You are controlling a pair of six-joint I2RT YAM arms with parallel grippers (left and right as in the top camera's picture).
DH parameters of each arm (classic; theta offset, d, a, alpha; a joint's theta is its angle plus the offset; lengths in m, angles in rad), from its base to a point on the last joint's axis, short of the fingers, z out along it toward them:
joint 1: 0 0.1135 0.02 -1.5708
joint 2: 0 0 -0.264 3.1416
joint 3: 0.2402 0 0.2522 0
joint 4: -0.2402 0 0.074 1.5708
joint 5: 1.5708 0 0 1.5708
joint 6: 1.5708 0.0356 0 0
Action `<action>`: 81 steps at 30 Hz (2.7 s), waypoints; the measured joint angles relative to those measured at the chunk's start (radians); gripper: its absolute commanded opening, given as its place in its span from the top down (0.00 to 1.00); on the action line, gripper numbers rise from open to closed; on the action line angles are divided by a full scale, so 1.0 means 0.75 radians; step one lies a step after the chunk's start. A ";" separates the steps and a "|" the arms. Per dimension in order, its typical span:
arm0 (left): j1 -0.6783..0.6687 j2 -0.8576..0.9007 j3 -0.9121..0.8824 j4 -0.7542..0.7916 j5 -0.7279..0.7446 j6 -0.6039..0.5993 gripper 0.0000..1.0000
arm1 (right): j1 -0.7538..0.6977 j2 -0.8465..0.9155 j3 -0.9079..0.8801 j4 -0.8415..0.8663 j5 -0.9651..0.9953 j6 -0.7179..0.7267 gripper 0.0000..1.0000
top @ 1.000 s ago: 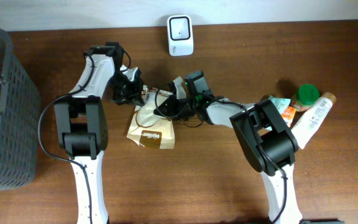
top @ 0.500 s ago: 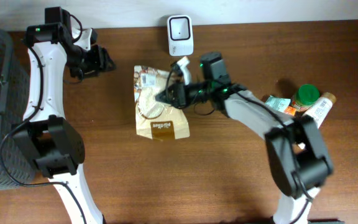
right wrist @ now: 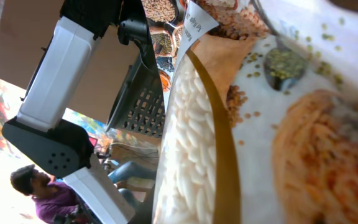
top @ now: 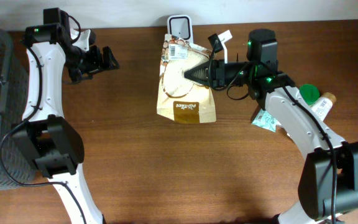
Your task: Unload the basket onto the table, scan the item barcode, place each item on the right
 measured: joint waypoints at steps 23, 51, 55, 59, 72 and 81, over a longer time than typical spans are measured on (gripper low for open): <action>0.000 0.000 0.000 -0.001 0.001 0.000 0.01 | 0.160 0.038 0.564 -1.074 1.078 -0.398 0.96; 0.000 0.000 0.000 -0.001 0.001 0.000 0.01 | 0.408 0.407 0.767 -0.971 2.120 -1.103 0.96; 0.000 0.000 0.000 -0.001 0.000 0.000 0.01 | 0.394 0.238 0.770 -1.159 1.723 -0.931 0.96; 0.000 0.000 0.000 -0.001 0.000 0.000 0.01 | 0.330 0.190 0.774 -1.258 1.326 -0.878 0.96; 0.000 0.000 0.000 -0.001 0.000 0.000 0.01 | 0.175 0.211 0.732 -1.316 0.632 -0.918 0.96; 0.000 0.000 0.000 -0.001 0.000 0.000 0.01 | 0.171 0.328 0.728 -1.330 0.560 -0.926 0.96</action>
